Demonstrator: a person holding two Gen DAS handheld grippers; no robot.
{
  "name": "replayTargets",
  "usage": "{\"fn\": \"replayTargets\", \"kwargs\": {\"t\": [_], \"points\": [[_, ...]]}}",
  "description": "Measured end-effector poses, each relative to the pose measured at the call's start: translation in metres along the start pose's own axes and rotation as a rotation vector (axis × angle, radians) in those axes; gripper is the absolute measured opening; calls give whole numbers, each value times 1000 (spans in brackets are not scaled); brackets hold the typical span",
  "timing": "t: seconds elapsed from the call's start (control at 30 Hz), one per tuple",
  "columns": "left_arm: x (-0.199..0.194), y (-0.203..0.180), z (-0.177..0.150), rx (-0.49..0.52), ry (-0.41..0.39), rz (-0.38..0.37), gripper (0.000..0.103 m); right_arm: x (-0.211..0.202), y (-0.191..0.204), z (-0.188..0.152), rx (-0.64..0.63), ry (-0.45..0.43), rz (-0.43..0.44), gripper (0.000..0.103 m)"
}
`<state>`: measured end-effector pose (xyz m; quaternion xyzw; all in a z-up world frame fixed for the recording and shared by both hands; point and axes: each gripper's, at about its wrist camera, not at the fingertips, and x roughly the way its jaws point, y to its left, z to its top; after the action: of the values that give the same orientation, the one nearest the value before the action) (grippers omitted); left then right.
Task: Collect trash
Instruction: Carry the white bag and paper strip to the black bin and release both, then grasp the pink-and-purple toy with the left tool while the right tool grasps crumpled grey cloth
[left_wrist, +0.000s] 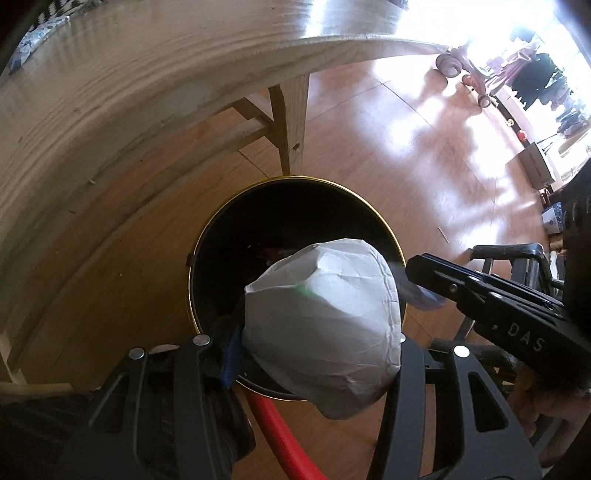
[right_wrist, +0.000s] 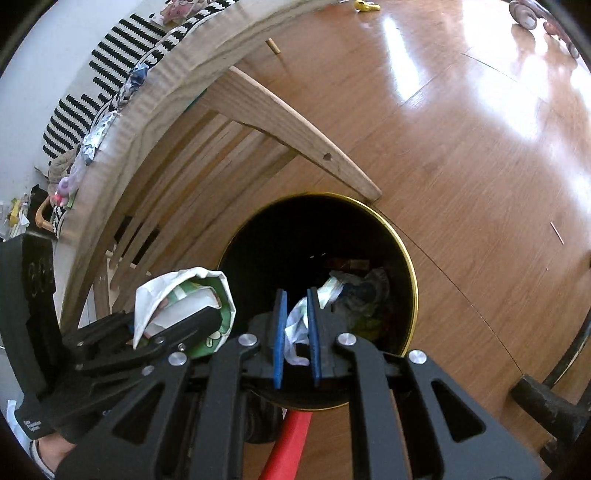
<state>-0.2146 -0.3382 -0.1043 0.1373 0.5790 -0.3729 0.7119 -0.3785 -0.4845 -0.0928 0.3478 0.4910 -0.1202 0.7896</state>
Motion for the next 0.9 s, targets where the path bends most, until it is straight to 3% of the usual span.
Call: {"fn": "replayTargets", "kwargs": {"t": [0.17, 0.23, 0.27, 0.3, 0.33, 0.5, 0.63, 0.73, 0.9], "points": [[-5, -1, 2, -1, -7, -1, 49, -1, 6, 9, 1, -10, 4, 11], [-5, -1, 1, -8, -3, 8, 69, -5, 7, 12, 2, -20, 7, 17], [-6, -3, -2, -17, -9, 8, 99, -7, 7, 14, 10, -27, 10, 51], [-8, -3, -3, -23, -22, 6, 97, -11, 6, 17, 34, -37, 2, 83], [-9, -5, -3, -15, -25, -4, 97, -15, 4, 19, 53, -60, 4, 96], [-20, -14, -5, 22, -15, -58, 97, -44, 2, 26, 72, -168, -34, 96], [-78, -20, -4, 54, -221, -83, 97, -73, 19, 28, -21, -324, -142, 96], [-116, -8, 1, 51, -328, -27, 97, -86, 36, 34, -65, -392, -169, 96], [-165, 64, 13, -108, -444, 122, 97, -77, 79, 52, -149, -399, -112, 96]]}}
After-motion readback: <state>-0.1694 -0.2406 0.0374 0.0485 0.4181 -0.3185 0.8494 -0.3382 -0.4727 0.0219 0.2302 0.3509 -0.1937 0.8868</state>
